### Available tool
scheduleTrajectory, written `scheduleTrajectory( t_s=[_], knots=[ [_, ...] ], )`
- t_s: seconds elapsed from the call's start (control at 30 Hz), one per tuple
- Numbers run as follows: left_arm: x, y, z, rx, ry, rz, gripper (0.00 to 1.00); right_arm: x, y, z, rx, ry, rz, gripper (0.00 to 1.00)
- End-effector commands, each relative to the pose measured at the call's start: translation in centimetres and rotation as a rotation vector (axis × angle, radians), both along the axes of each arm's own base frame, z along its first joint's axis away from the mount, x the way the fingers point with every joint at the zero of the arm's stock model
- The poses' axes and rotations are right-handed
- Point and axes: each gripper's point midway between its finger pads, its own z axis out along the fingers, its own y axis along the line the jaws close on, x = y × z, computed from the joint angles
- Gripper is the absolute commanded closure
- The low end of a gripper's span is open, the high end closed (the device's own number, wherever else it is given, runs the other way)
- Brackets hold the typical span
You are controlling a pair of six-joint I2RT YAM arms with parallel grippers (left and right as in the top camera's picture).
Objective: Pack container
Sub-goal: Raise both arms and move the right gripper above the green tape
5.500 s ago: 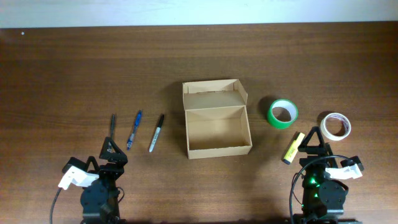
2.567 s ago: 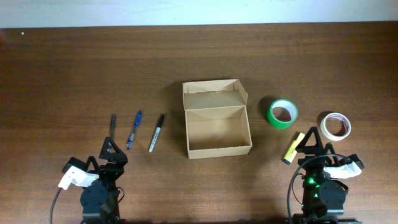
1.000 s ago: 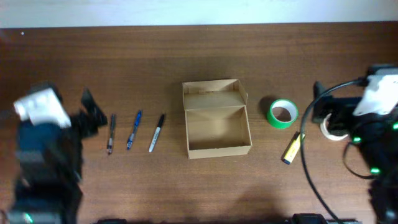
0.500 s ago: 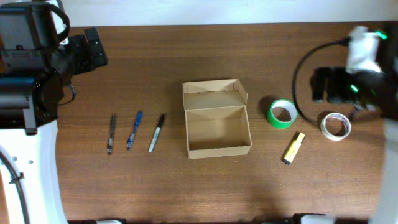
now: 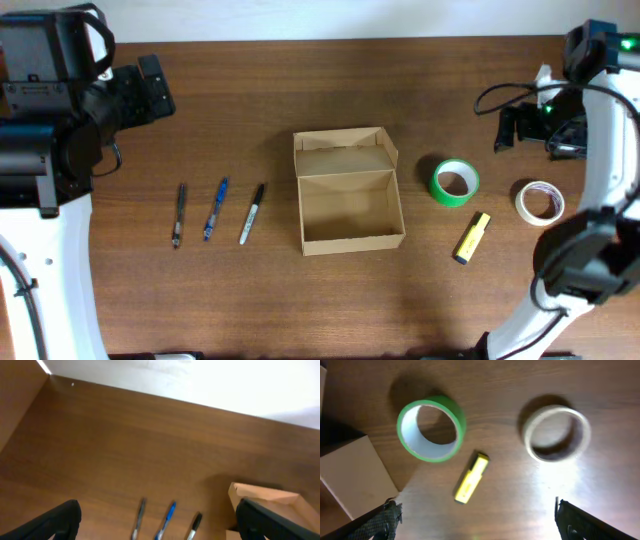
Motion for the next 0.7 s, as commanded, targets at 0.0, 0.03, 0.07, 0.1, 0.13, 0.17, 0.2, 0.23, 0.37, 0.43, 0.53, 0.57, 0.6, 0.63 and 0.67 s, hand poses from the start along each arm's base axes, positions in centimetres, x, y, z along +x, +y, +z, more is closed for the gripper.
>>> scheduleTrajectory(
  t_s=[0.0, 0.03, 0.07, 0.1, 0.13, 0.17, 0.2, 0.23, 0.37, 0.43, 0.53, 0.57, 0.6, 0.63, 0.67],
  knots=[
    [0.2, 0.0, -0.6, 0.007, 0.029, -0.014, 0.01, 1.8, 3.6, -1.0, 0.134, -0.036, 0.103, 0.01],
    [0.2, 0.0, -0.7, 0.007, 0.037, -0.014, 0.01, 2.3, 4.2, -1.3, 0.135, -0.041, 0.119, 0.01],
    [0.3, 0.0, -1.0, 0.007, 0.047, -0.014, 0.01, 2.7, 5.0, -1.5, 0.132, -0.048, 0.144, 0.01],
    [0.4, 0.0, -1.2, 0.006, 0.053, -0.015, 0.01, 2.9, 5.4, -1.7, 0.126, -0.049, 0.157, 0.01],
    [0.5, -0.1, -1.4, 0.005, 0.059, -0.016, 0.01, 3.1, 5.7, -1.9, 0.114, -0.050, 0.174, 0.01],
    [0.6, -0.1, -1.6, 0.005, 0.068, -0.016, 0.01, 3.3, 6.0, -2.1, 0.104, -0.048, 0.185, 0.01],
    [0.7, -0.1, -1.8, 0.004, 0.075, -0.016, 0.01, 3.3, 6.2, -2.3, 0.097, -0.043, 0.195, 0.01],
    [0.8, -0.1, -2.4, 0.004, 0.096, -0.016, 0.01, 3.4, 6.5, -3.1, 0.089, -0.023, 0.210, 0.01],
    [1.1, -0.1, -3.3, 0.004, 0.129, -0.017, 0.01, 3.1, 6.7, -4.9, 0.101, 0.029, 0.219, 0.00],
    [1.2, -0.1, -3.5, 0.004, 0.138, -0.017, 0.01, 2.9, 6.7, -5.9, 0.104, 0.051, 0.228, 0.00],
    [1.2, -0.1, -3.6, 0.004, 0.142, -0.017, 0.01, 2.4, 6.2, -7.8, 0.085, 0.084, 0.227, 0.00],
    [1.2, -0.1, -3.6, 0.004, 0.143, -0.017, 0.01, 2.1, 6.2, -8.6, 0.083, 0.097, 0.228, 0.00],
    [1.2, -0.1, -3.6, 0.004, 0.143, -0.017, 0.01, 1.8, 6.1, -9.2, 0.083, 0.108, 0.227, 0.00],
    [1.2, -0.1, -3.6, 0.004, 0.143, -0.017, 0.01, 1.4, 6.1, -9.9, 0.082, 0.121, 0.227, 0.01],
    [1.2, -0.1, -3.6, 0.004, 0.143, -0.017, 0.01, 1.1, 6.0, -10.6, 0.078, 0.133, 0.228, 0.02]
  ],
)
